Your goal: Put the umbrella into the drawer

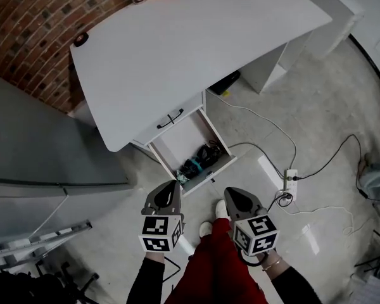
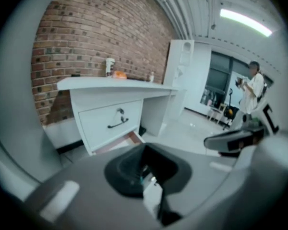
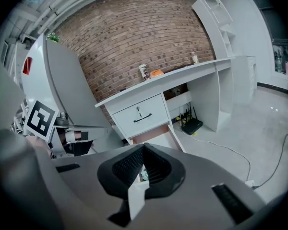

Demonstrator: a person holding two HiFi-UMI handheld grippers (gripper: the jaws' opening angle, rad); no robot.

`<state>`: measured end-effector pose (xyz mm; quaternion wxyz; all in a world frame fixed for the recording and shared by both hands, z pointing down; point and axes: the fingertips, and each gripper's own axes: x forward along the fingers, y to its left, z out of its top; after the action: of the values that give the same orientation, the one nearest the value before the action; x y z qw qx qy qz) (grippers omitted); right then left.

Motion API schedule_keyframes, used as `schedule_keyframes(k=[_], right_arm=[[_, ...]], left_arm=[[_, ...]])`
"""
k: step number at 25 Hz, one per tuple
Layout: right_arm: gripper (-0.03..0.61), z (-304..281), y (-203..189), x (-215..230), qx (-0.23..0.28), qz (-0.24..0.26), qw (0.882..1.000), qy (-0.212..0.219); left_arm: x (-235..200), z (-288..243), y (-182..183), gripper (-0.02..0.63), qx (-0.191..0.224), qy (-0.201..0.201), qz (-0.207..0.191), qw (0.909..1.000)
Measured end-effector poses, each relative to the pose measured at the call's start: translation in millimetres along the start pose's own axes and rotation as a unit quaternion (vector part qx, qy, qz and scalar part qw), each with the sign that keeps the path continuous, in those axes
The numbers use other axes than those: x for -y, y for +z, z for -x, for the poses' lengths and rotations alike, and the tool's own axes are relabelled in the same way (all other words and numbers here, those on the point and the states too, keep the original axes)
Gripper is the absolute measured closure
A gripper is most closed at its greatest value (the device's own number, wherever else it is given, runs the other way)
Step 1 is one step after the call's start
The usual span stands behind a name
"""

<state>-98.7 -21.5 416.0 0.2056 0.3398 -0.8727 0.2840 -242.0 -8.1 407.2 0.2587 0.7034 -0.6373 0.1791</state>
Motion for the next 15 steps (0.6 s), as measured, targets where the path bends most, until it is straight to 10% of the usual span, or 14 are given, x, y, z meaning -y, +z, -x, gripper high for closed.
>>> schedule_keyframes(k=[15], right_arm=[[0.577, 38.2, 62.5, -41.5, 0.089, 0.053, 0.994, 0.026]], left_arm=[[-14.5, 85.8, 34.0, 0.609, 0.097, 0.041, 0.037, 0.9938]])
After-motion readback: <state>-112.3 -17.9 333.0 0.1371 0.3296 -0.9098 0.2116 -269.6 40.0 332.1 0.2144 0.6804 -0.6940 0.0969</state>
